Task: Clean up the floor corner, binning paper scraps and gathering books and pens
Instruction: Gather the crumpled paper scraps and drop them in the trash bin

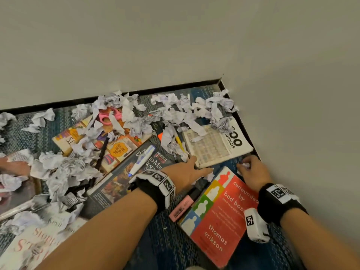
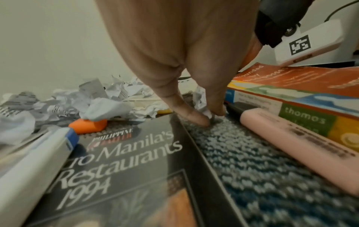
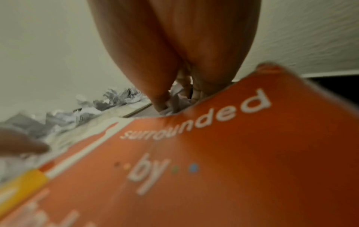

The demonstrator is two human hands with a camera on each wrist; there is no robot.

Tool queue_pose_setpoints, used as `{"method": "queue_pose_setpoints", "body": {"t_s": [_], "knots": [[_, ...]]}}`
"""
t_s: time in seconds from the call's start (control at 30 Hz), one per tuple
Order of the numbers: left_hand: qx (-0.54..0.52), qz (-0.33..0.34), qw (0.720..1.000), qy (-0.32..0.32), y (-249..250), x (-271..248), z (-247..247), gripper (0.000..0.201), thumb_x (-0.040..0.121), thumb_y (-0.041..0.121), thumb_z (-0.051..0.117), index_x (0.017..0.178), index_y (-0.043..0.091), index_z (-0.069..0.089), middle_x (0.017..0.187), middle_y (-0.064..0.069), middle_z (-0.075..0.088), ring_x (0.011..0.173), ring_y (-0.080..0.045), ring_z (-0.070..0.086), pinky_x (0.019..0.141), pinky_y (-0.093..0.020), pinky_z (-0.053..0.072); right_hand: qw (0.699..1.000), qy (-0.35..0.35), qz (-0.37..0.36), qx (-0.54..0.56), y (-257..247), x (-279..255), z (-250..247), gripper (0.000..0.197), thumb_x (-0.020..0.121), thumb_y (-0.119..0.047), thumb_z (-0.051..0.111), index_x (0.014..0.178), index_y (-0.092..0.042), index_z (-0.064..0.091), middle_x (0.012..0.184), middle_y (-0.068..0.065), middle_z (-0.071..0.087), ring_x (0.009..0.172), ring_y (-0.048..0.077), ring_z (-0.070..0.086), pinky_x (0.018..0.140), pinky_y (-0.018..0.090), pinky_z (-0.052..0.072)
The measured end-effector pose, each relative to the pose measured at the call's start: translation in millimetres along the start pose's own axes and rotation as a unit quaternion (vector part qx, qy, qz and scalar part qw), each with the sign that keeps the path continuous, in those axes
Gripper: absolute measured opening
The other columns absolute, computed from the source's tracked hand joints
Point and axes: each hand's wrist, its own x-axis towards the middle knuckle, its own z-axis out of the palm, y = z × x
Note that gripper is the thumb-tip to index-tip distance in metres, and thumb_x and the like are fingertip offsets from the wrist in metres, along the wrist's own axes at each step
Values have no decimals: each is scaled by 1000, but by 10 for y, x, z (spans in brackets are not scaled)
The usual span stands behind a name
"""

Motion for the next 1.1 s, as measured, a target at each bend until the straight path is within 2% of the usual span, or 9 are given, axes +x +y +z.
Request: {"method": "queue_pose_setpoints", "body": {"t_s": [0.13, 0.3, 0.43, 0.53, 0.7, 0.8, 0.9, 1.0, 1.1], "knots": [[-1, -9, 1000, 18, 85, -57, -74, 56, 92, -5, 48, 140, 19, 34, 130, -22, 31, 68, -29, 47, 62, -35, 38, 992, 120, -23, 27, -159, -45, -70, 26, 91, -18, 59, 108, 1, 59, 108, 22, 63, 101, 37, 59, 84, 36, 44], [-60, -34, 992, 108, -151, -177, -54, 38, 95, 7, 52, 133, 14, 49, 127, -13, 41, 99, -35, 56, 77, -38, 43, 971, 198, -133, 16, -755, 145, -156, 25, 99, -17, 41, 111, -1, 55, 108, 21, 58, 97, 34, 54, 78, 33, 38], [-175, -171, 922, 299, -438, -237, -294, 25, 101, 21, 43, 121, 7, 47, 121, -10, 39, 94, -28, 54, 79, -34, 45, 947, 244, -205, -51, -1056, 445, -216, 26, 98, -25, 35, 91, -5, 50, 84, 18, 59, 72, 31, 51, 63, 36, 36], [-109, -248, 885, 377, -563, -178, -323, 25, 103, 26, 32, 106, 8, 50, 112, -9, 42, 91, -21, 45, 81, -36, 45, 952, 197, -176, -153, -1075, 675, -69, 48, 92, -50, 43, 108, -5, 49, 106, 19, 53, 94, 32, 48, 79, 38, 39], [0, -336, 884, 326, -642, 25, -372, 64, 91, 66, 31, 110, 8, 51, 129, -15, 38, 119, -31, 37, 100, -53, 37, 967, 62, -172, -178, -1014, 779, 216, 73, 87, -61, 47, 145, -22, 25, 147, 17, 25, 133, 35, 29, 108, 48, 33], [2, -326, 907, 266, -756, 204, -377, 88, 81, 78, 36, 134, 8, 35, 158, -19, -1, 146, -41, 0, 107, -70, 12, 954, 56, -231, -184, -1029, 798, 288, 52, 94, -44, 47, 138, -17, 37, 144, 17, 30, 128, 35, 35, 103, 46, 38], [-48, -294, 927, 226, -920, 326, -244, 99, 82, 73, 44, 152, 23, -6, 156, -11, -27, 145, -42, -10, 110, -68, 20, 936, 106, -293, -163, -1080, 853, 268, 24, 94, -23, 43, 110, -7, 50, 123, 18, 44, 106, 35, 46, 88, 43, 43], [-22, -272, 936, 222, -1005, 356, -158, 79, 87, 68, 40, 150, 30, 12, 157, -9, 5, 139, -37, 18, 104, -58, 35, 926, 179, -308, -124, -1223, 909, 145, 31, 85, -31, 34, 86, -7, 53, 106, 16, 51, 90, 31, 47, 82, 42, 43], [-1, -291, 923, 252, -1042, 351, -188, 58, 90, 64, 40, 133, 24, 39, 140, -8, 31, 124, -32, 33, 91, -50, 43, 929, 202, -281, -131, -1444, 1011, 27, 41, 87, -38, 40, 88, -4, 63, 113, 14, 54, 99, 29, 47, 83, 38, 44]]}}
